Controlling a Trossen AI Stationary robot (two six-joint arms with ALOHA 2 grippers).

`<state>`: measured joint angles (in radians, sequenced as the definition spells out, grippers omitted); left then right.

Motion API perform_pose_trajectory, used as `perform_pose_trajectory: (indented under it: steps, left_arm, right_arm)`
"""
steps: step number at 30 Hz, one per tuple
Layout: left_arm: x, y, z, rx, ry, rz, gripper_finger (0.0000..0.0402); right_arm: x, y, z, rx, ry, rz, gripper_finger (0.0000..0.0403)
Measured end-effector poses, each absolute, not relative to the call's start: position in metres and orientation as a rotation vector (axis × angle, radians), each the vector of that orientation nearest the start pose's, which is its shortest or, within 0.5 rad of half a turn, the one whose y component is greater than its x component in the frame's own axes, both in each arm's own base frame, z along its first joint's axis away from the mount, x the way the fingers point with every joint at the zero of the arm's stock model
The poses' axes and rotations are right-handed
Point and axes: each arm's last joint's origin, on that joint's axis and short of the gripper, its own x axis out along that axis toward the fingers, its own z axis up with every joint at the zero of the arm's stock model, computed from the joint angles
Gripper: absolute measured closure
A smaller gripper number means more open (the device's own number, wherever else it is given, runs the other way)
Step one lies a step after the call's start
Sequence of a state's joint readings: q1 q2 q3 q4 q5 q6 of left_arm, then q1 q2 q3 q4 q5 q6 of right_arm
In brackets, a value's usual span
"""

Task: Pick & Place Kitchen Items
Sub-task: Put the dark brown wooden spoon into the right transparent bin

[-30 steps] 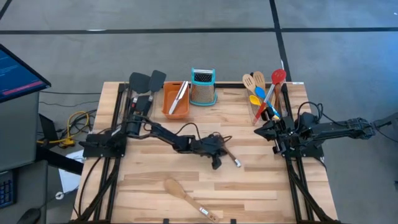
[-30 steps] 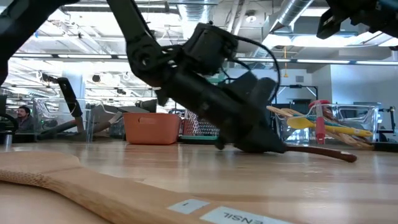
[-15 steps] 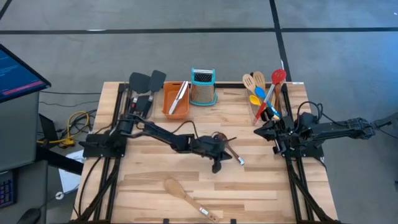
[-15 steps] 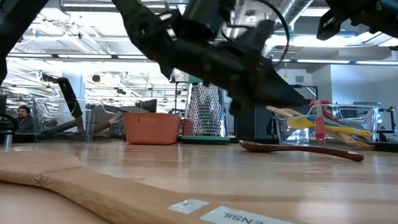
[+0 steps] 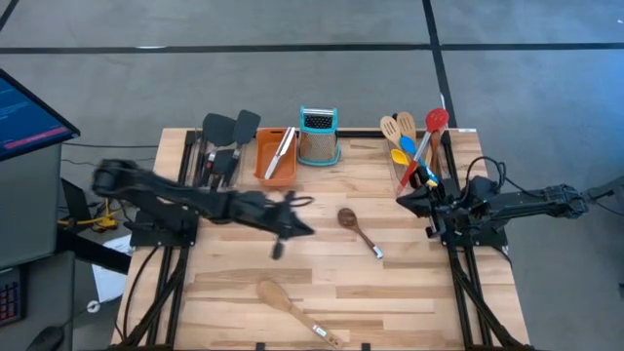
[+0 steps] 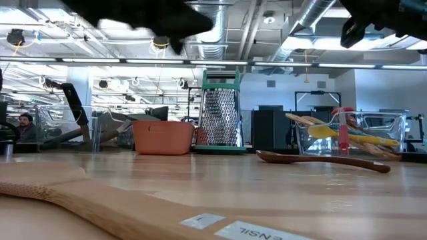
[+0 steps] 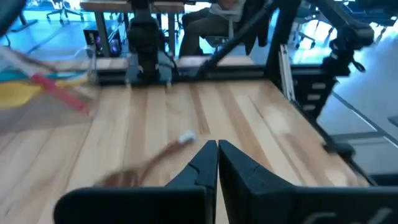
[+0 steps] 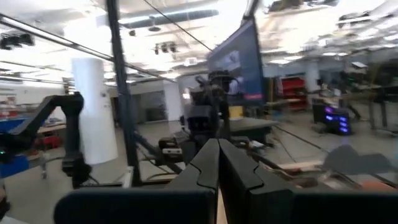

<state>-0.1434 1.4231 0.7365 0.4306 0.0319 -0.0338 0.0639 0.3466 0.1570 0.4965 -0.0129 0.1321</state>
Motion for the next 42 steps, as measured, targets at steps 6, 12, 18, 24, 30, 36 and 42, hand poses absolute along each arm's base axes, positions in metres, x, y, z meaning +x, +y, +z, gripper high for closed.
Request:
perform_pose_trajectory:
  steps: [6,12,18,24,30,36,42]
  left_arm:
    - [0.232,-0.042,0.220,-0.011,0.223,-0.161,0.0401]
    - [0.198,-0.042,0.218,0.034,0.144,-0.188,0.0401]
    - [0.188,-0.040,0.229,0.027,0.065,-0.191,0.0401]
    - [0.193,-0.041,0.222,0.032,0.109,-0.192,0.0401]
    - [0.195,-0.041,0.219,0.035,0.122,-0.191,0.0401]
    - [0.188,-0.040,0.229,0.030,0.061,-0.191,0.0401]
    - [0.185,-0.039,0.234,0.023,0.036,-0.191,0.0401]
  right_arm:
    - [0.120,0.002,0.234,0.158,-0.169,-0.137,0.0403]
    - [0.138,0.000,0.255,0.208,-0.010,-0.233,0.0403]
    - [0.161,0.002,0.262,0.308,0.290,-0.294,0.0403]
    - [0.182,0.003,0.262,0.370,0.549,-0.377,0.0403]
    - [0.196,0.006,0.264,0.410,0.761,-0.411,0.0403]
    - [0.207,0.007,0.261,0.448,0.867,-0.453,0.0403]
    - [0.217,0.009,0.250,0.454,0.955,-0.456,0.0403]
